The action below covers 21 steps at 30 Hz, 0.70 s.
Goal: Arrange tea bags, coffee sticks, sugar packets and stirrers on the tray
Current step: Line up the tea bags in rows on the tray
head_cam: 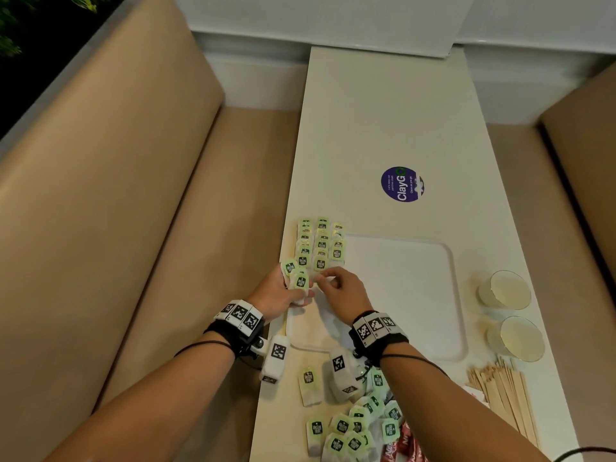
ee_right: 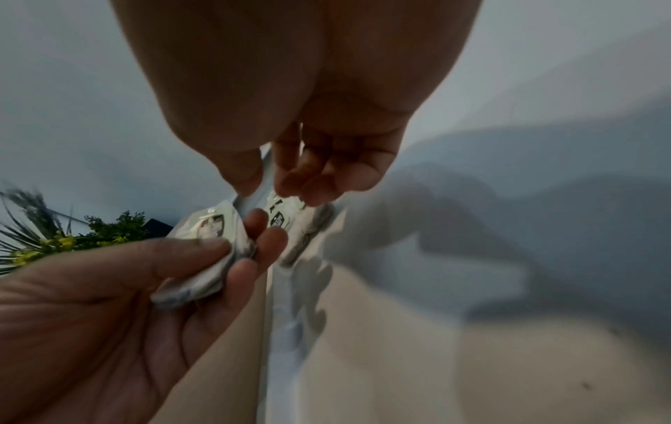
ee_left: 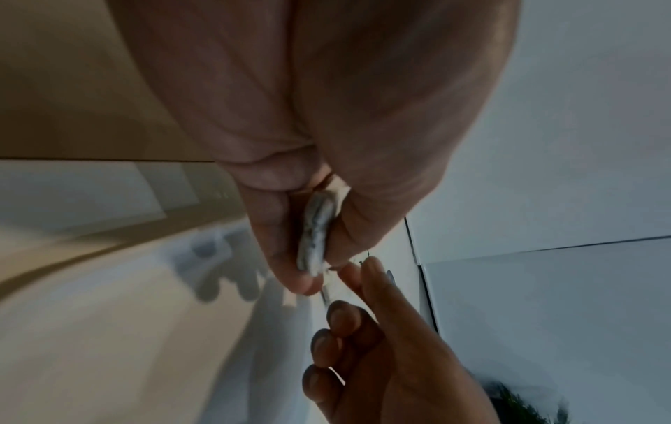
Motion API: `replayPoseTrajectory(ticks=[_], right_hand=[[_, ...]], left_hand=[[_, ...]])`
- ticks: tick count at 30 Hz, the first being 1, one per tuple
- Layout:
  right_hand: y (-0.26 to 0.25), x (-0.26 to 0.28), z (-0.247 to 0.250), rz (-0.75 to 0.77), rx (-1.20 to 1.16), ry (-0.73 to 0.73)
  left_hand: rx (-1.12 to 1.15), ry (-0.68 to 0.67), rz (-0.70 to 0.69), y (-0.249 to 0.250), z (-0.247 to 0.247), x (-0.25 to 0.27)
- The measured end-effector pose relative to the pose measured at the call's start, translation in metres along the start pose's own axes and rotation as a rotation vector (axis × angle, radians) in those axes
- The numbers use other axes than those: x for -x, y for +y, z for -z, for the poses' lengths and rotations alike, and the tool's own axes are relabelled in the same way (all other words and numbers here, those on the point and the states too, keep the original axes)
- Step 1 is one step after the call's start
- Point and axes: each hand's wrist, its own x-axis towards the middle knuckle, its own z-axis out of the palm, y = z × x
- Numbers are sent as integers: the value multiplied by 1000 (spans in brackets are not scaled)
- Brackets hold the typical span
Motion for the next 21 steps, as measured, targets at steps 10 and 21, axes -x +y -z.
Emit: replayPoseTrajectory(ticks=[10, 21], right_hand=[[1, 11, 1, 82, -99, -146], [0, 19, 7, 68, -174, -114]], left_hand=[[-60, -125, 36, 2, -5, 8], [44, 2, 12, -6, -7, 6]])
